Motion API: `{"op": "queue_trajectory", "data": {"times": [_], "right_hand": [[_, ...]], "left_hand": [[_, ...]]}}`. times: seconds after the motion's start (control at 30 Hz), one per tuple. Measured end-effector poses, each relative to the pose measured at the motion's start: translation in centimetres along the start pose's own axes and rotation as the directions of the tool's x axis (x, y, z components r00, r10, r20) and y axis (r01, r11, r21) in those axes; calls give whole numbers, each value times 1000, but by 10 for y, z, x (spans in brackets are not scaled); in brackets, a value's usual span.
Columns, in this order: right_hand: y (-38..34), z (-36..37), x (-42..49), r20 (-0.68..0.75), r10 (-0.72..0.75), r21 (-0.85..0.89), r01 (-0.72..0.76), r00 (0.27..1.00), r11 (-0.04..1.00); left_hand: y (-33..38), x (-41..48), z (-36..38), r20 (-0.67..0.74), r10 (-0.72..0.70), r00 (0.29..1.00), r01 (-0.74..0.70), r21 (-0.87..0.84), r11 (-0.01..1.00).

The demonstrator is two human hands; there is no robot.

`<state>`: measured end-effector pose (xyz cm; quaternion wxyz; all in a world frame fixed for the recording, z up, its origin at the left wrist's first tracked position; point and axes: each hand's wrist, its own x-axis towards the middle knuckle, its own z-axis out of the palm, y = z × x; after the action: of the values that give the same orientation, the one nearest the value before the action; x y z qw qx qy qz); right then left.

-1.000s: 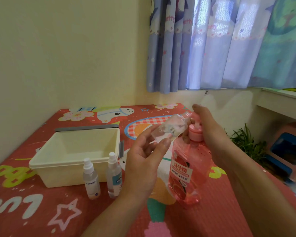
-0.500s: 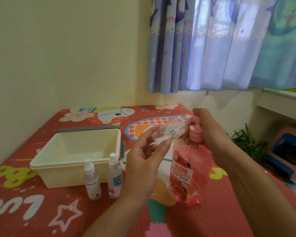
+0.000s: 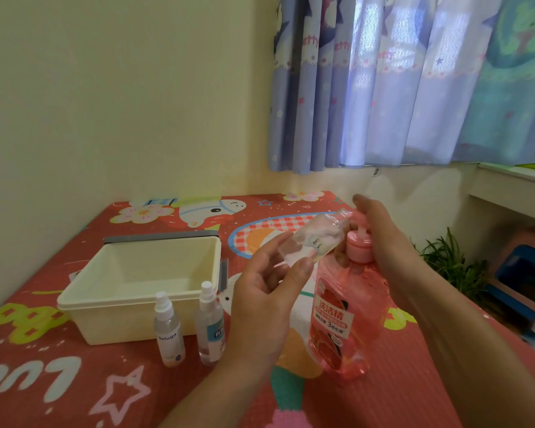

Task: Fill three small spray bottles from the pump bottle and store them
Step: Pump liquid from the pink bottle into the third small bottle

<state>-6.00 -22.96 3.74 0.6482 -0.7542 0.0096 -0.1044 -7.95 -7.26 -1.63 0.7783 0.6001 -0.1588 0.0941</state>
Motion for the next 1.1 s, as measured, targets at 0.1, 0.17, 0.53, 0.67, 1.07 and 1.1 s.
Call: {"op": "queue_trajectory", "data": {"times": [0.1, 0.17, 0.53, 0.67, 1.07, 1.1], "right_hand": [[-2, 1, -1, -2, 14, -14, -14, 1000, 1000], [-3, 2, -1, -3, 6, -23, -6, 1000, 1000], [-2, 0, -2, 0, 9, -9, -9, 1000, 1000], [-3, 1, -3, -10, 15, -2, -15, 1000, 1000], [-4, 2, -4, -11, 12, -5, -12, 1000, 1000], [-4, 2, -3, -8, 7, -20, -8, 1000, 1000]], "left_hand": [[0, 0, -1, -9, 3, 1000, -3, 3, 1000], [-1, 0, -1, -6, 0, 1000, 0, 10, 1000], [0, 0, -1, -3, -20, 1000, 20, 5, 1000], [0, 0, -1, -7, -22, 1000, 22, 6, 1000], [-2, -1, -2, 5, 1, 1000, -1, -1, 1000], [-1, -1, -2, 6, 0, 1000, 0, -8, 1000]]}}
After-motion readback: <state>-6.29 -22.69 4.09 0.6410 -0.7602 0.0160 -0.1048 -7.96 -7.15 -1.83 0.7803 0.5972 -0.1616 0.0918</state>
